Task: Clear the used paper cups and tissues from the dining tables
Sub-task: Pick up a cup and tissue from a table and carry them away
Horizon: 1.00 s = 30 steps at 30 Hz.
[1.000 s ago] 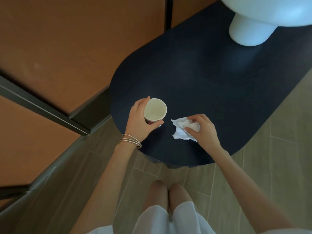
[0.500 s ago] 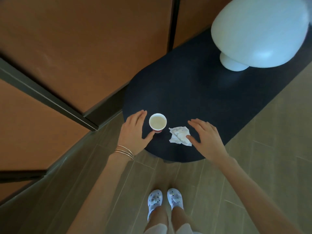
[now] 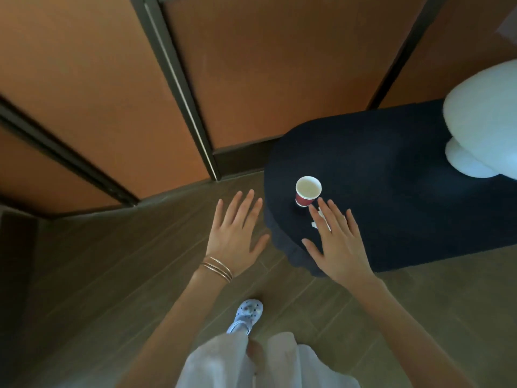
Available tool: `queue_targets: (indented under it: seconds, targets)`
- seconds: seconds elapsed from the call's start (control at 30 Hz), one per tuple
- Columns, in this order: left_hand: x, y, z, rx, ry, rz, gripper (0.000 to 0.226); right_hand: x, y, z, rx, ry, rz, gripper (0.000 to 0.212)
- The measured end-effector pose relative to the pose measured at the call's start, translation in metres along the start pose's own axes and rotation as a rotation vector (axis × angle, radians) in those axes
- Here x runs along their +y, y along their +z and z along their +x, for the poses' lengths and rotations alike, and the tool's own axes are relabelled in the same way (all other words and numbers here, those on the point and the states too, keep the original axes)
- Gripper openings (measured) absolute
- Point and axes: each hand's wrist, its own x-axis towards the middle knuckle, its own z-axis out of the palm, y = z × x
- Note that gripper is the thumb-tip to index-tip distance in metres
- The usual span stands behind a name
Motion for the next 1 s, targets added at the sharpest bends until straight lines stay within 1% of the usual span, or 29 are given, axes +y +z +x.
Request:
queue_targets:
  seconds: [0.17, 0.3, 0.4, 0.5, 0.67, 0.8, 0.83, 0.93, 1.0]
  targets:
    - [0.006, -0.009, -0.1, -0.004, -0.302, -0.029, 0.063, -0.038, 0.006, -0.026, -0.129, -0.257, 0.002, 0.062]
    - [0.009, -0.019, -0.188, -0.001, -0.546, -0.05, 0.06, -0.089, 0.008, -0.048, -0.195, -0.499, 0.059, 0.059]
    - [0.01, -0.028, -0.255, -0.028, -0.733, -0.065, 0.06, -0.138, 0.01, -0.063, -0.245, -0.686, 0.115, 0.058]
    - [0.015, -0.037, -0.32, -0.057, -0.906, -0.065, 0.06, -0.191, 0.011, -0.079, -0.3, -0.874, 0.118, 0.056]
    - [0.034, -0.055, -0.424, 0.024, -1.177, -0.078, 0.055, -0.282, 0.012, -0.126, -0.35, -1.154, 0.12, 0.054]
    - [0.054, -0.064, -0.508, 0.056, -1.367, -0.098, 0.052, -0.353, 0.006, -0.167, -0.331, -1.342, 0.124, 0.05]
    - [0.058, -0.068, -0.527, 0.056, -1.402, -0.098, 0.054, -0.37, 0.003, -0.177, -0.322, -1.368, 0.136, 0.049]
    - [0.063, -0.085, -0.595, 0.078, -1.483, -0.084, 0.082, -0.432, -0.002, -0.219, -0.308, -1.443, 0.171, 0.048]
    - [0.063, -0.094, -0.642, 0.106, -1.539, -0.051, 0.087, -0.474, -0.004, -0.252, -0.312, -1.493, 0.197, 0.048]
